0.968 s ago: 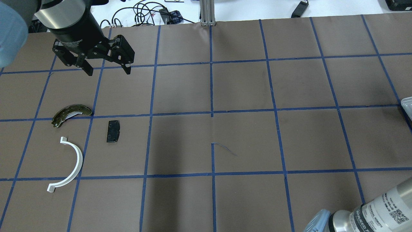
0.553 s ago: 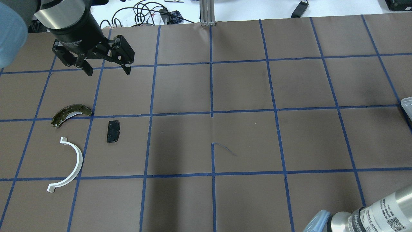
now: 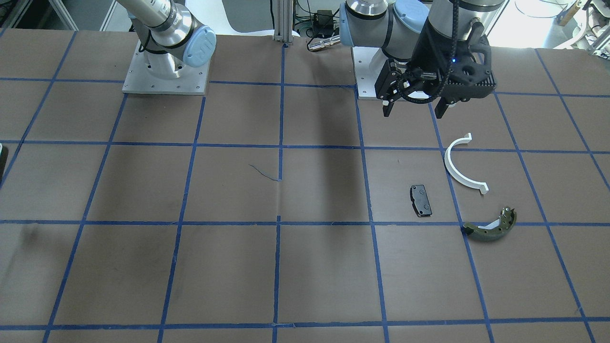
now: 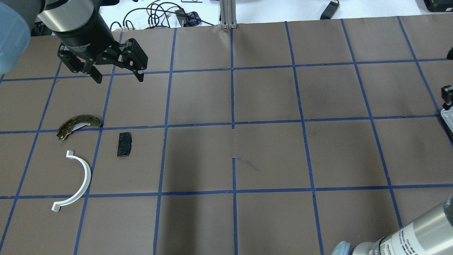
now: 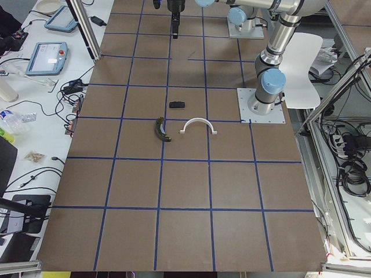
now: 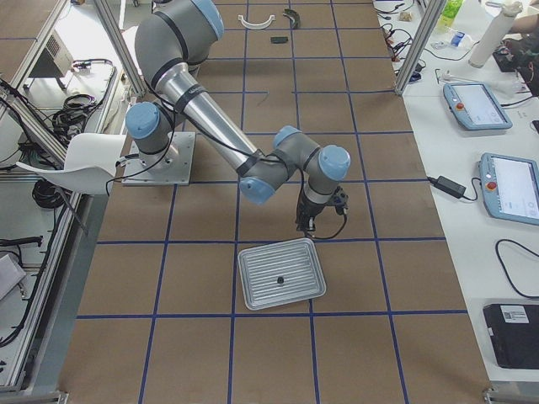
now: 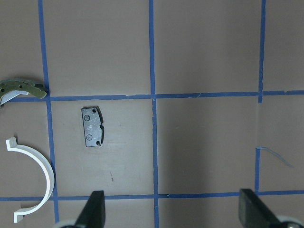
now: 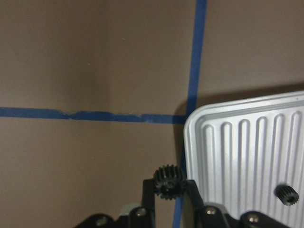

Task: Place bearing gear from tray to pile

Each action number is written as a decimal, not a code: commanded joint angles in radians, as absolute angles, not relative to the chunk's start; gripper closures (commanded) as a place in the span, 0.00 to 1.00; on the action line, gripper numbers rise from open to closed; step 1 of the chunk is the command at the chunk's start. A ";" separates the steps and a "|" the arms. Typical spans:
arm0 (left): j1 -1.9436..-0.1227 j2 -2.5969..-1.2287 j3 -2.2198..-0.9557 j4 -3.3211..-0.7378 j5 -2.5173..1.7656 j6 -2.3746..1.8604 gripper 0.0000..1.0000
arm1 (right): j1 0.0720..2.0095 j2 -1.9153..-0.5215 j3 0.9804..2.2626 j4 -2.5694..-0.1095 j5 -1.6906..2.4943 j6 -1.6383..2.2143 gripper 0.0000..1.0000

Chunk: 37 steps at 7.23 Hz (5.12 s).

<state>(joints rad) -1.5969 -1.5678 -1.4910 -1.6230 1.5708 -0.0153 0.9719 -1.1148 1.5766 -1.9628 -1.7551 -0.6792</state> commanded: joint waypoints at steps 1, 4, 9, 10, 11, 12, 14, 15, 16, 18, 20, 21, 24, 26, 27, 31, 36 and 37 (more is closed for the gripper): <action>-1.597 -1.568 -1.491 -1.623 1.571 -0.015 0.00 | 1.153 -1.118 1.577 -1.960 -1.715 -0.498 1.00; -1.598 -1.568 -1.491 -1.623 1.571 -0.015 0.00 | 1.450 -1.123 1.575 -1.963 -1.675 -0.219 1.00; -1.598 -1.568 -1.491 -1.623 1.571 -0.015 0.00 | 1.799 -1.097 1.575 -1.974 -1.562 0.167 1.00; -1.598 -1.568 -1.491 -1.623 1.571 -0.015 0.00 | 1.859 -1.076 1.577 -1.994 -1.546 0.182 1.00; -1.598 -1.568 -1.491 -1.623 1.571 -0.015 0.00 | 1.905 -1.050 1.575 -2.056 -1.542 0.240 1.00; -1.598 -1.568 -1.491 -1.623 1.571 -0.015 0.00 | 1.922 -1.028 1.577 -2.086 -1.542 0.273 1.00; -1.597 -1.568 -1.491 -1.623 1.571 -0.015 0.00 | 1.979 -1.003 1.577 -2.091 -1.543 0.310 0.85; -1.597 -1.568 -1.491 -1.623 1.571 -0.015 0.00 | 1.980 -1.003 1.578 -2.086 -1.546 0.310 0.21; -1.597 -1.568 -1.491 -1.623 1.571 -0.015 0.00 | 1.980 -1.008 1.578 -2.086 -1.555 0.311 0.00; -1.595 -1.569 -1.493 -1.623 1.571 -0.014 0.00 | 1.947 -1.043 1.577 -2.071 -1.566 0.276 0.00; -1.571 -1.574 -1.491 -1.628 1.572 -0.003 0.00 | 1.790 -1.115 1.580 -1.980 -1.626 0.133 0.00; -1.551 -1.580 -1.493 -1.637 1.572 0.008 0.00 | 1.684 -1.158 1.580 -1.938 -1.628 0.018 0.00; -1.565 -1.656 -1.647 -1.477 1.568 -0.017 0.00 | 1.324 -1.209 1.582 -1.875 -1.626 -0.260 0.00; -1.671 -1.721 -1.732 -1.269 1.568 -0.134 0.00 | 1.113 -1.210 1.611 -1.891 -1.629 -0.439 0.00; -1.739 -1.761 -1.733 -1.231 1.569 -0.199 0.00 | 1.021 -1.210 1.620 -1.896 -1.629 -0.513 0.01; -1.917 -1.903 -1.744 -1.080 1.569 -0.411 0.00 | 0.758 -1.096 1.623 -2.114 -1.693 -0.870 0.11; -1.979 -2.061 -1.799 -0.737 1.580 -0.423 0.00 | 0.637 -0.988 1.621 -2.229 -1.694 -1.003 0.15; -1.979 -2.091 -1.798 -0.692 1.580 -0.419 0.00 | 0.614 -0.962 1.621 -2.258 -1.694 -1.018 0.18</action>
